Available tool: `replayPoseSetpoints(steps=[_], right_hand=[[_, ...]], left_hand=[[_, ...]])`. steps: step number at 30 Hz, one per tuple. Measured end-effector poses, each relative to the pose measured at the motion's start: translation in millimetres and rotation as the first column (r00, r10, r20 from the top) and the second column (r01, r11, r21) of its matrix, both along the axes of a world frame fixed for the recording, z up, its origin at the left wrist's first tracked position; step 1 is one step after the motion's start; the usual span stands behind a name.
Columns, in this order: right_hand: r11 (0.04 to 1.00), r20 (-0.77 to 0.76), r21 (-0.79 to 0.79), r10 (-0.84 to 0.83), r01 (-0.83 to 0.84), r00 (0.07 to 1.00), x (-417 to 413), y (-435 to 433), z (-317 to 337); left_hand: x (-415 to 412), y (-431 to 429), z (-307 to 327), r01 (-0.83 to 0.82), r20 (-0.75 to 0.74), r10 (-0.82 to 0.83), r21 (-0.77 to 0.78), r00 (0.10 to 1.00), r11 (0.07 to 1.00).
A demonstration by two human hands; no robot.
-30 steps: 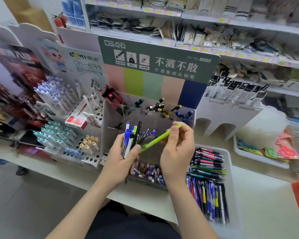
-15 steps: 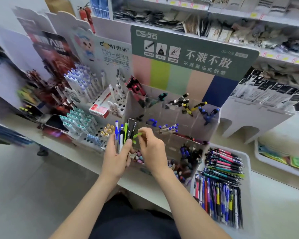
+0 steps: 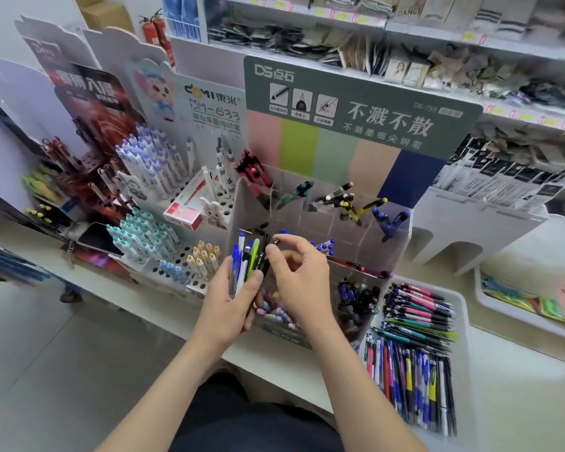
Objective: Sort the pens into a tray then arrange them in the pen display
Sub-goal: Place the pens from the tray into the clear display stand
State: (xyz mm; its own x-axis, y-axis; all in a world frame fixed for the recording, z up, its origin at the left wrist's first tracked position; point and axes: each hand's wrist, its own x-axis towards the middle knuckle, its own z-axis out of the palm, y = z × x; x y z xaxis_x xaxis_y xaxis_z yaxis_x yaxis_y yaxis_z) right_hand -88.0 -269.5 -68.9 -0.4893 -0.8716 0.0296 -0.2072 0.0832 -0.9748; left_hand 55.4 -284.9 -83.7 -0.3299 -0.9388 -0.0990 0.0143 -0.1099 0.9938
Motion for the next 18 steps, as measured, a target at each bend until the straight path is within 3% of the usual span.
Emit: replayPoseSetpoints(steps=[3,6,8,12,13,15,17,18], right_hand=[[0.979,0.021,-0.115,-0.164,0.166,0.986,-5,-1,22],[0.846,0.070,-0.359,-0.396,0.394,0.915,-12,-8,43],[0.820,0.026,-0.426,-0.411,0.382,0.911,-15,-16,49],[0.932,-0.298,-0.344,-0.222,0.113,0.928,-11,-41,28],[0.954,-0.420,-0.296,-0.172,0.045,0.891,-10,-47,19],[0.982,-0.674,-0.190,-0.117,-0.018,0.729,-11,-55,4],[0.990,-0.779,-0.141,-0.109,-0.003,0.617,-12,-58,-2],[0.990,-0.773,-0.137,-0.115,0.012,0.624,-12,-57,-2]], left_hand=[[0,-5,1,-0.029,0.030,0.029,0.003,0.999,1.000],[3,-13,0,-0.064,0.053,0.064,-0.001,0.997,0.998],[5,-18,2,-0.074,0.054,0.075,-0.007,0.996,0.997],[1,-25,6,-0.058,0.048,0.058,0.001,0.997,0.998],[1,-26,7,-0.056,0.048,0.056,0.015,0.997,0.998],[-1,-28,9,-0.052,0.049,0.050,0.041,0.998,0.998],[-1,-30,11,-0.043,0.040,0.041,0.065,0.998,0.997],[-1,-31,12,-0.041,0.032,0.038,0.076,0.999,0.996]])
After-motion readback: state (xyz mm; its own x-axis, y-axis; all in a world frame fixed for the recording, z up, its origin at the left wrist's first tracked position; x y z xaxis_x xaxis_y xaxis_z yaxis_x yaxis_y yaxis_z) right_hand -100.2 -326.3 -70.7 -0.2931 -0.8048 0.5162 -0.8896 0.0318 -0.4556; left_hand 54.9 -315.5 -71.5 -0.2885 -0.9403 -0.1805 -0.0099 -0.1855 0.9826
